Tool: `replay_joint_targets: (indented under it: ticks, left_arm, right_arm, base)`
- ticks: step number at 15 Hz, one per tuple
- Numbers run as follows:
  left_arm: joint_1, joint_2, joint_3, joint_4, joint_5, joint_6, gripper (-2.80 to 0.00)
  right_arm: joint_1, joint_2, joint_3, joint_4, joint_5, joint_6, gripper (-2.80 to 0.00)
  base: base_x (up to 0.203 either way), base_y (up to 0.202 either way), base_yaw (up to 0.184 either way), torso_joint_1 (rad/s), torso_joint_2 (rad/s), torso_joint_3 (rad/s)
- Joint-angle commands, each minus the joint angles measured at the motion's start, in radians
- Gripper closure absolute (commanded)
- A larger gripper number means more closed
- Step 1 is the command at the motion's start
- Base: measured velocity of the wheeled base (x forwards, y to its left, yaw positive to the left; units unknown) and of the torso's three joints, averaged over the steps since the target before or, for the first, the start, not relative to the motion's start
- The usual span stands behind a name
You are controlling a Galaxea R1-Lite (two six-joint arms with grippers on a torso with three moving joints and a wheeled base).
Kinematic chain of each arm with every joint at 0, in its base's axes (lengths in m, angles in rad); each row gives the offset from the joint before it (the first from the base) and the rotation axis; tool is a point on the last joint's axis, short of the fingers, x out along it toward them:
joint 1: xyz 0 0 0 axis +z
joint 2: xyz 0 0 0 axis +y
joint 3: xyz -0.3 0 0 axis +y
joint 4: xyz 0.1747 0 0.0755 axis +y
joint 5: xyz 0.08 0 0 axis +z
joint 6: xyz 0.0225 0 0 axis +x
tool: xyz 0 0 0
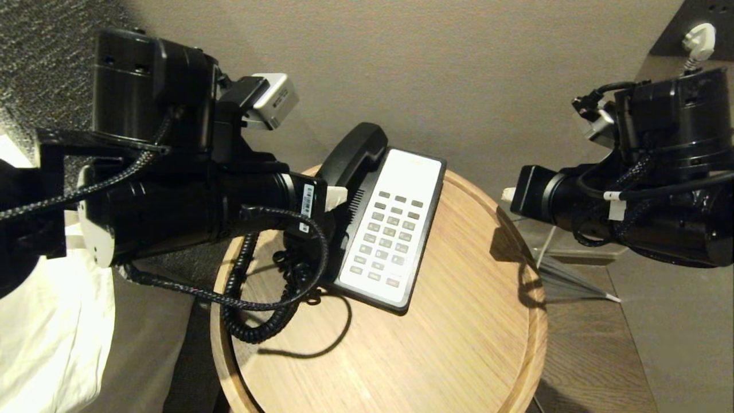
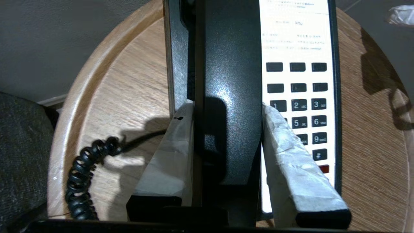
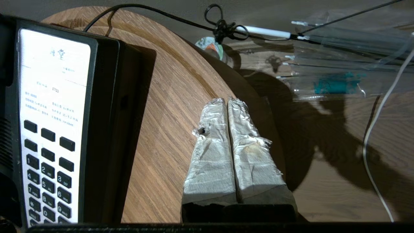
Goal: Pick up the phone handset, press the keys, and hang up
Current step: Put the handset back
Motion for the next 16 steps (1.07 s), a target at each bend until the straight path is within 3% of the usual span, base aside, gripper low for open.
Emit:
replay_joint_targets:
  ticks: [1, 5, 16]
  left_arm:
    - [-0.013, 0.003, 0.002, 0.002, 0.001, -0.001, 0.00]
    - [-0.018, -0.006, 0.044, 0.016, 0.042, -0.001, 0.00]
    - [-0.027, 0.019, 0.043, 0.005, 0.041, 0.001, 0.00]
  right_arm:
    - [0.000, -0.003, 0.003, 0.002, -0.002, 0.004, 0.00]
    - [-0.009, 0.000, 0.007, -0.003, -0.003, 0.003, 0.00]
    - [-0.011, 0.000, 0.009, -0.008, -0.002, 0.005, 0.00]
  base:
    - [0.000, 0.000, 0.000, 0.000, 0.00, 0.000]
    - [0.000, 0.000, 0.000, 0.000, 0.00, 0.000]
    - [0.000, 0.000, 0.000, 0.000, 0.00, 0.000]
